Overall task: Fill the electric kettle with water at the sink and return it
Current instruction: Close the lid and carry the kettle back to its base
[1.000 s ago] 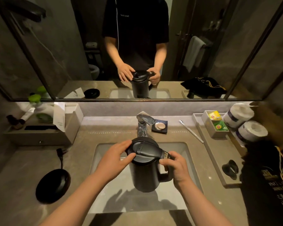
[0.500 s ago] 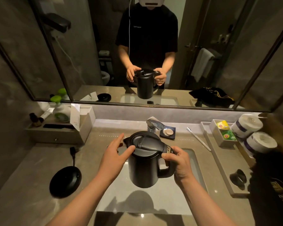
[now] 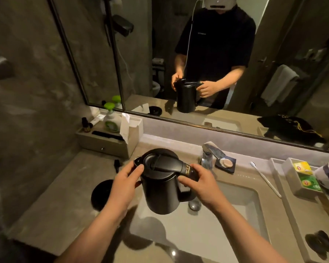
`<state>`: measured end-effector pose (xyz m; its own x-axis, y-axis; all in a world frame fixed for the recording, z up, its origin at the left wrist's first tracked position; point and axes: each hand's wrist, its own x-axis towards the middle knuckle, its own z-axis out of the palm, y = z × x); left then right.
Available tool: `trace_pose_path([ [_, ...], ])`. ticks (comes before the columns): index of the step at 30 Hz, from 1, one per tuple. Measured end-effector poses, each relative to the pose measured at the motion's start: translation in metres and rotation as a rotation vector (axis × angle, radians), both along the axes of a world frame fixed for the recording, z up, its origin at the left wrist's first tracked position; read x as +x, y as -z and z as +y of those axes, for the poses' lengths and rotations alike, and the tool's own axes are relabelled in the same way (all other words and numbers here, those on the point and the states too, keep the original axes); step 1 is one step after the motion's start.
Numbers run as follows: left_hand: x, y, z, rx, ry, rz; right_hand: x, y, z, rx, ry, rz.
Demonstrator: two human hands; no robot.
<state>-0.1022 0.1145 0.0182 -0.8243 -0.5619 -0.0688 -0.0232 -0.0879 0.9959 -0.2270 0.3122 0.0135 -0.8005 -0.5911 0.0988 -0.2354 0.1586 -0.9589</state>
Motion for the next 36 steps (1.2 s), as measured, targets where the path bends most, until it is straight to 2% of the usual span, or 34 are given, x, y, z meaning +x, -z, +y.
trace_pose_path([
  [3, 0.022, 0.007, -0.027, 0.032, -0.120, 0.006, 0.003, 0.006, -0.039, 0.092, -0.133, 0.093],
  [15, 0.074, 0.032, -0.118, 0.079, -0.341, -0.073, 0.019, 0.032, -0.169, 0.196, -0.377, 0.086],
  [23, 0.071, 0.041, -0.133, 0.091, -0.377, -0.064, 0.015, 0.046, -0.188, 0.227, -0.399, 0.127],
  [36, 0.067, 0.050, -0.147, 0.075, -0.411, -0.099, 0.010, 0.053, -0.208, 0.233, -0.426, 0.036],
])
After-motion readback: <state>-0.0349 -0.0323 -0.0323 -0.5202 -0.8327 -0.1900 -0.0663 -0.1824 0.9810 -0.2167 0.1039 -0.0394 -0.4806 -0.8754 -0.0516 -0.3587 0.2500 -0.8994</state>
